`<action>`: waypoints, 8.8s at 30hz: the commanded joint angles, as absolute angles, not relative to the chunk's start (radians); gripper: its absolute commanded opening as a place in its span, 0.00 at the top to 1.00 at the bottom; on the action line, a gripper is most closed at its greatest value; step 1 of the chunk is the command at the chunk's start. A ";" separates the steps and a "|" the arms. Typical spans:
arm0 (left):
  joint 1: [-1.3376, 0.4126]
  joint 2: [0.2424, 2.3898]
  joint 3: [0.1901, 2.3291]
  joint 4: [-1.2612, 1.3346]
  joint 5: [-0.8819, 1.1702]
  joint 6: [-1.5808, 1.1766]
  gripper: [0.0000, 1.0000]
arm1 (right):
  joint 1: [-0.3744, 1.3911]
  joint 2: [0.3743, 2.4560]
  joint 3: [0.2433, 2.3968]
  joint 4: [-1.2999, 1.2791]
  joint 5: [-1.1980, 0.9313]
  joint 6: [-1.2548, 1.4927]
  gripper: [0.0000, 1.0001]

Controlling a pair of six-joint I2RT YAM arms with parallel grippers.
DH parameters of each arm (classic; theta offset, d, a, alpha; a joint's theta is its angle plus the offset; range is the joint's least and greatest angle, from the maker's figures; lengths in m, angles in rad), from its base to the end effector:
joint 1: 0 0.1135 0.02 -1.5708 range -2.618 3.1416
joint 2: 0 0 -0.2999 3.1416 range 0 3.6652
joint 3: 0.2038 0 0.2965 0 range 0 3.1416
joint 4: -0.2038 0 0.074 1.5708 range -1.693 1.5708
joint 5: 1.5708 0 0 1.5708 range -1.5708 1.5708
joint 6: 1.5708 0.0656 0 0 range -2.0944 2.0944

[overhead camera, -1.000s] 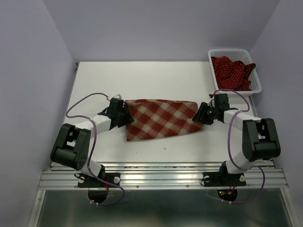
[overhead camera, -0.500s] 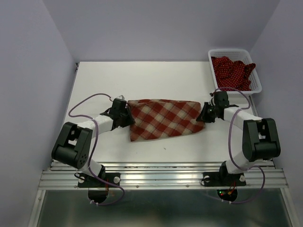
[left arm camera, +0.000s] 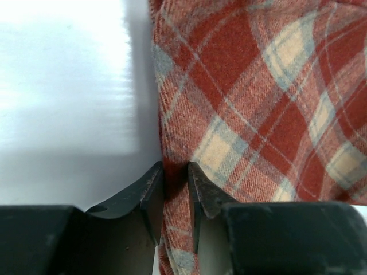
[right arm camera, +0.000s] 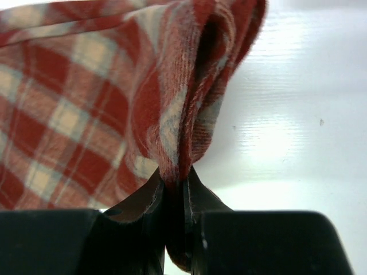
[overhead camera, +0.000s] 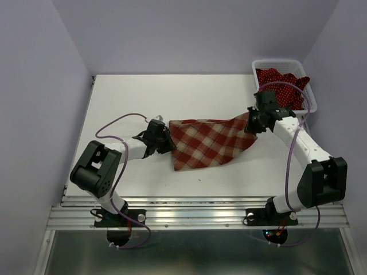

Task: Fold and stack the skirts
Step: Fold the skirt, then neatly place the folded skirt to the corner

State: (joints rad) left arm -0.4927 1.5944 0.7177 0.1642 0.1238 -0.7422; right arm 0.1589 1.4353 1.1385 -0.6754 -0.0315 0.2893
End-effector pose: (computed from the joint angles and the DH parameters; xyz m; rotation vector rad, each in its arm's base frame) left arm 0.3171 -0.1794 0.1376 -0.2313 2.3917 -0.7577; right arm 0.3486 0.0579 0.2678 0.1542 2.5518 0.2146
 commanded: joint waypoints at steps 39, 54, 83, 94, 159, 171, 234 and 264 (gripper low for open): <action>-0.569 1.647 0.730 0.261 0.097 -0.880 0.79 | 0.834 1.848 1.678 -0.882 0.226 0.448 1.00; -0.575 1.623 0.745 0.210 0.063 -0.888 0.78 | 0.844 1.947 1.611 -0.718 0.158 0.506 0.95; -0.590 1.192 0.755 -0.120 -0.121 -0.902 0.01 | 0.789 1.480 1.381 -0.519 0.080 0.468 0.00; -0.851 1.262 0.853 0.004 -0.057 -0.842 0.01 | 0.537 1.529 1.380 -0.430 -0.149 0.324 0.00; -0.764 0.928 0.488 -0.325 -0.184 -1.164 0.02 | 0.560 1.275 0.600 0.003 -0.327 0.710 0.00; -0.764 1.014 0.408 -0.197 -0.101 -1.166 0.14 | 0.560 1.149 0.666 -0.138 -0.106 0.638 0.00; 0.118 2.551 2.342 -0.233 -0.437 0.244 1.00 | 0.465 1.489 1.032 -0.258 0.357 0.371 0.00; 0.140 2.214 2.410 -0.374 -0.492 0.103 0.01 | 0.456 1.453 1.072 -0.276 0.295 0.367 0.00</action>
State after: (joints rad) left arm 0.1345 2.4825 2.3589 -0.3584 -0.4728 0.1497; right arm 0.4591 1.5356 1.0203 -0.2867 0.2985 0.3801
